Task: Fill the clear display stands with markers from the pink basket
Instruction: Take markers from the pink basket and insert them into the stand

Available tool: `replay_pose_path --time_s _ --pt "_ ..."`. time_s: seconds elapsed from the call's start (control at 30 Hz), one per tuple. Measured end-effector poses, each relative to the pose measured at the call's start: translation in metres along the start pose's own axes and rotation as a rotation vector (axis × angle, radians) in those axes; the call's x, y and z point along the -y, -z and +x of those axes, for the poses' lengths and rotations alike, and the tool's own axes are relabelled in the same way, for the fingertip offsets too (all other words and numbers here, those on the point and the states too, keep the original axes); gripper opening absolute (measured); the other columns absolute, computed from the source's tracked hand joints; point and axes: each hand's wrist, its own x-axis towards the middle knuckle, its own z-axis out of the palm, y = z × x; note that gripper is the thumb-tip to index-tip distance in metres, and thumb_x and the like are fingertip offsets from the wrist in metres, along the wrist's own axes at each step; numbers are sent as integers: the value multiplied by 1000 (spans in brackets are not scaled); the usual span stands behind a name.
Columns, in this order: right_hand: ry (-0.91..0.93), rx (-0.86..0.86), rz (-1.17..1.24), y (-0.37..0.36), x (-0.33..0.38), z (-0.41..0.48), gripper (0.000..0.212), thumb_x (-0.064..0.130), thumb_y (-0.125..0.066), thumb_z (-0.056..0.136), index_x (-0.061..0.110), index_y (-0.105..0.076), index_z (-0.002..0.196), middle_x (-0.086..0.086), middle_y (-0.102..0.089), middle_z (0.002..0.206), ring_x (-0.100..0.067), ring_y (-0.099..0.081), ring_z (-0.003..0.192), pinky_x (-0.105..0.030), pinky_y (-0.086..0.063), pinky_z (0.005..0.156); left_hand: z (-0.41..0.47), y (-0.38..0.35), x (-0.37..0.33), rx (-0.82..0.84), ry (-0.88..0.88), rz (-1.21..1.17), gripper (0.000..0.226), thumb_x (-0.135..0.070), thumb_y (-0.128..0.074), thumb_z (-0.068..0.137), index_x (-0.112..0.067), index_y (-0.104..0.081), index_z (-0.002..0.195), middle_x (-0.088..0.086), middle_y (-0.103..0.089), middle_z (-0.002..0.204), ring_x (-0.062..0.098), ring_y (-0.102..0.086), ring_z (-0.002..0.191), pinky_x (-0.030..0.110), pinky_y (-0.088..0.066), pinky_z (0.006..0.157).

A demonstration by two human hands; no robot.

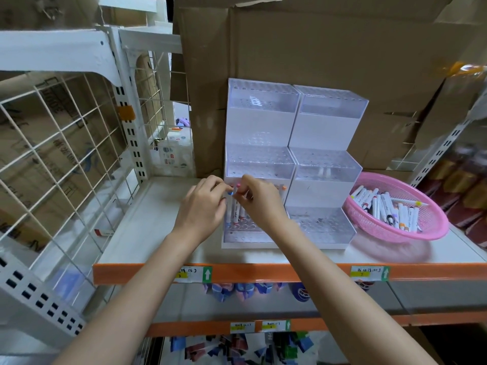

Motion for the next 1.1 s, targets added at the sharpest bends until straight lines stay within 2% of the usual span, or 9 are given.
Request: replay_pose_path --time_s 0.2,0.33,0.4,0.53,0.67,0.77,0.87,0.97,1.1 --pt "50 20 81 8 -3 -5 9 18 -70 87 13 -63 90 -1 -69 86 -17 -61 75 -38 -54 67 -1 3 -4 2 10 4 27 0 -66 77 -10 -66 103 4 -60 100 24 -60 91 36 -49 75" --pt "66 -71 157 23 -20 -20 9 22 -64 90 17 -61 97 5 -63 86 -15 -57 76 -37 -52 65 8 2 -16 -38 -54 26 23 -4 -62 80 -12 -65 102 3 -60 99 22 -58 92 31 -43 79" --pt "47 -108 110 36 -36 -28 10 24 -64 90 17 -61 97 7 -62 88 -14 -56 79 -38 -51 64 15 -4 -28 -35 -116 55 23 -12 -56 80 -14 -66 101 1 -61 98 21 -57 92 29 -39 79" --pt "19 -115 -105 68 -76 -48 19 25 -67 87 17 -64 104 3 -62 105 -22 -54 98 -37 -49 70 30 -28 -69 24 -210 59 28 -22 -49 82 -17 -66 103 1 -62 100 21 -60 91 33 -43 76" --pt "-58 -88 -284 103 -120 -78 36 31 -67 83 17 -65 116 -3 -62 114 -29 -56 103 -38 -49 78 41 -66 -117 99 -290 -10 28 -22 -54 80 -15 -67 104 3 -63 100 24 -62 91 34 -48 76" --pt "-170 -40 -314 131 -153 -99 47 34 -66 80 20 -62 124 -5 -62 120 -32 -56 110 -45 -51 84 51 -96 -153 172 -331 -42 33 -26 -47 79 -14 -67 102 4 -64 97 26 -63 88 33 -48 73" --pt "-232 -7 -344 156 -182 -112 46 38 -61 82 22 -61 125 -5 -62 120 -30 -56 110 -46 -51 82 60 -122 -187 228 -353 -102 34 -26 -44 79 -13 -67 100 5 -64 94 28 -62 86 34 -50 71" --pt "-287 6 -384 185 -212 -120 44 37 -61 87 25 -59 129 -4 -59 126 -28 -52 116 -42 -49 85 75 -146 -220 252 -367 -151 38 -27 -42 79 -12 -66 104 6 -65 99 28 -62 88 35 -54 72" --pt "-310 55 -409 213 -252 -119 46 39 -60 90 27 -54 134 -2 -55 132 -24 -45 125 -40 -41 95 96 -182 -251 316 -358 -152 41 -32 -39 83 -10 -64 106 7 -63 97 30 -61 87 39 -53 73"
